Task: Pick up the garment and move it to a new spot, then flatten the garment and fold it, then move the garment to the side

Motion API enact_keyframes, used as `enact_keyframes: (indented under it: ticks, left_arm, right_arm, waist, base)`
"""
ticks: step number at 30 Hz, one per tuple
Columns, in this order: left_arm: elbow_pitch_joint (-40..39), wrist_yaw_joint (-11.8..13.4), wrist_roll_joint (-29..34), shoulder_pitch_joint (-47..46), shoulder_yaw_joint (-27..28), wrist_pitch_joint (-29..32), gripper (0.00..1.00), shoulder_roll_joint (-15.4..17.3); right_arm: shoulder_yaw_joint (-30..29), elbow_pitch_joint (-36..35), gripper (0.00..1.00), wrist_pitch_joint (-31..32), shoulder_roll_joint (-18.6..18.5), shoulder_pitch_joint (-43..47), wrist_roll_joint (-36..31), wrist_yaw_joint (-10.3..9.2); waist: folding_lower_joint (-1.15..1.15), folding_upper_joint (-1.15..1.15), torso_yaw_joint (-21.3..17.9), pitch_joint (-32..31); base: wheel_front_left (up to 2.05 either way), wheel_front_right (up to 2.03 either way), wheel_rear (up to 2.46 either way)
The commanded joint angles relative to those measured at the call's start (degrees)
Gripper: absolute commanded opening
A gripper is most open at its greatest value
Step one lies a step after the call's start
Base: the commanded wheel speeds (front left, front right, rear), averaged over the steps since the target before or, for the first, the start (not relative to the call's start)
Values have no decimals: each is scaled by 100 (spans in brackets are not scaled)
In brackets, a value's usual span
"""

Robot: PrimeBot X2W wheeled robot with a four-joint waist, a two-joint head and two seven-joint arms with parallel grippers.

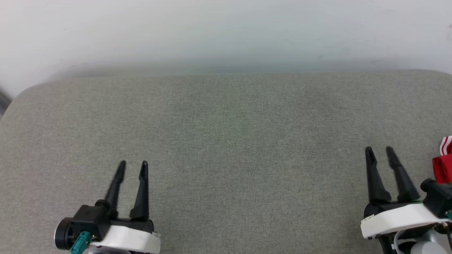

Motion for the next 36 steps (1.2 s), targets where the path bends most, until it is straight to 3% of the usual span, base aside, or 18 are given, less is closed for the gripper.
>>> enact_keyframes:
  ticks: [1,36]
  left_arm:
    - [26,0,-6,16,-1,0,0,-2]
    - [618,-5,-3517,-254,47,692,0,141]
  right_arm:
    - [5,29,0,0,2,15,6,0]
    - [-29,574,0,529,-72,-150,3247,0]
  waist:
    - [0,0,0,0]
    - [0,0,-8,-132]
  base:
    - [0,0,0]
    - [0,0,0]
